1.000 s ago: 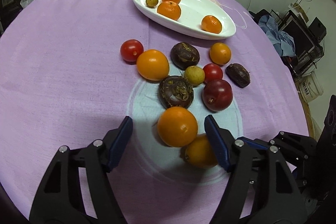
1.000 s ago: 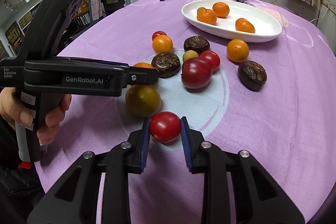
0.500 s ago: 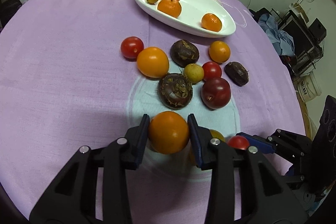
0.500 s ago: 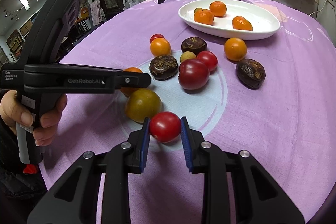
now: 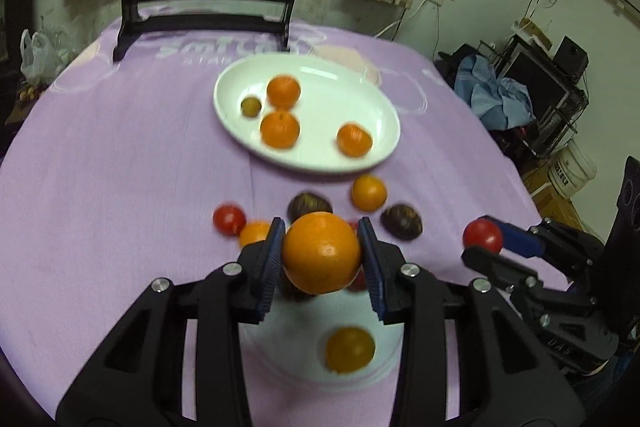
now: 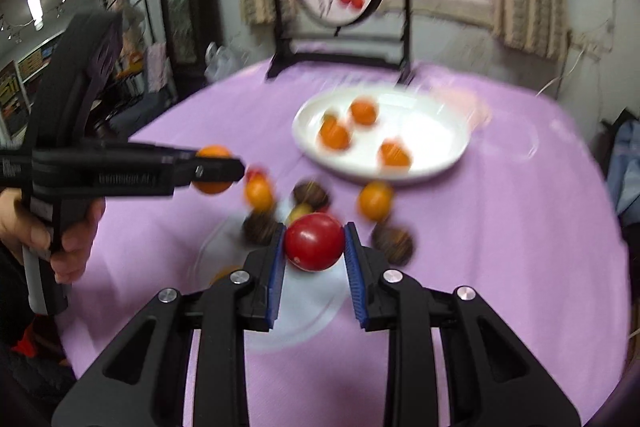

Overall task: Organize fruits
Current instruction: 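Carry the red tomato and orange into the white plate, open both grippers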

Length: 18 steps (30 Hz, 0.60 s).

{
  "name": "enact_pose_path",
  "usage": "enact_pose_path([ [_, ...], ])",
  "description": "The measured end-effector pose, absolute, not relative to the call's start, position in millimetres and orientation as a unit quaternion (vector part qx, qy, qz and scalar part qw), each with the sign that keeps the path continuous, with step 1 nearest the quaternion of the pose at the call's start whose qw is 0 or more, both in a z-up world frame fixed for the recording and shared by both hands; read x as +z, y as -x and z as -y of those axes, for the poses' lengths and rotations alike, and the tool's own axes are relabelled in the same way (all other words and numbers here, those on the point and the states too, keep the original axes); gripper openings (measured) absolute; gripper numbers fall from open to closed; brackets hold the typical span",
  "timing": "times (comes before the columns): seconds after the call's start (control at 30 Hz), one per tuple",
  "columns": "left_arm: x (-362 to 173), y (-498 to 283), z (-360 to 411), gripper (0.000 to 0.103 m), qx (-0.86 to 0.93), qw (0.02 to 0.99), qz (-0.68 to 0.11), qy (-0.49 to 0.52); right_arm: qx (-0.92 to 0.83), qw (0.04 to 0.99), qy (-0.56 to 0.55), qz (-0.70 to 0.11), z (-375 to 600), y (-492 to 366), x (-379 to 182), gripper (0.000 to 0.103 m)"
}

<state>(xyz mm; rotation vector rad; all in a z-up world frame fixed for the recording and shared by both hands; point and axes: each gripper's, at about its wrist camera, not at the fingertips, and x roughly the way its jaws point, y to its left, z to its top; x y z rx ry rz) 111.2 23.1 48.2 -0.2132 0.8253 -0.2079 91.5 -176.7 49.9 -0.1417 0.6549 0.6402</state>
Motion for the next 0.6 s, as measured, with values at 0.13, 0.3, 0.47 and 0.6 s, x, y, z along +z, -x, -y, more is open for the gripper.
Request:
enact_pose_path([
  [0.13, 62, -149, -26, 0.038, -0.096, 0.912, -0.383, 0.112, 0.292, 0.907, 0.038, -0.301, 180, -132, 58, 0.029],
  [0.3, 59, -205, -31, 0.038, -0.060, 0.919, -0.377, 0.099, 0.261, 0.906, -0.002, -0.332, 174, -197, 44, 0.029],
  [0.47, 33, -253, -38, 0.038, -0.029, 0.909, -0.406, 0.090, 0.241, 0.896, -0.014, -0.372, 166, -247, 22, 0.029],
  [0.6, 16, -274, -46, 0.038, -0.011, 0.906, -0.413, 0.088, 0.229, 0.892, -0.020, -0.389, 162, -271, 7, 0.030],
])
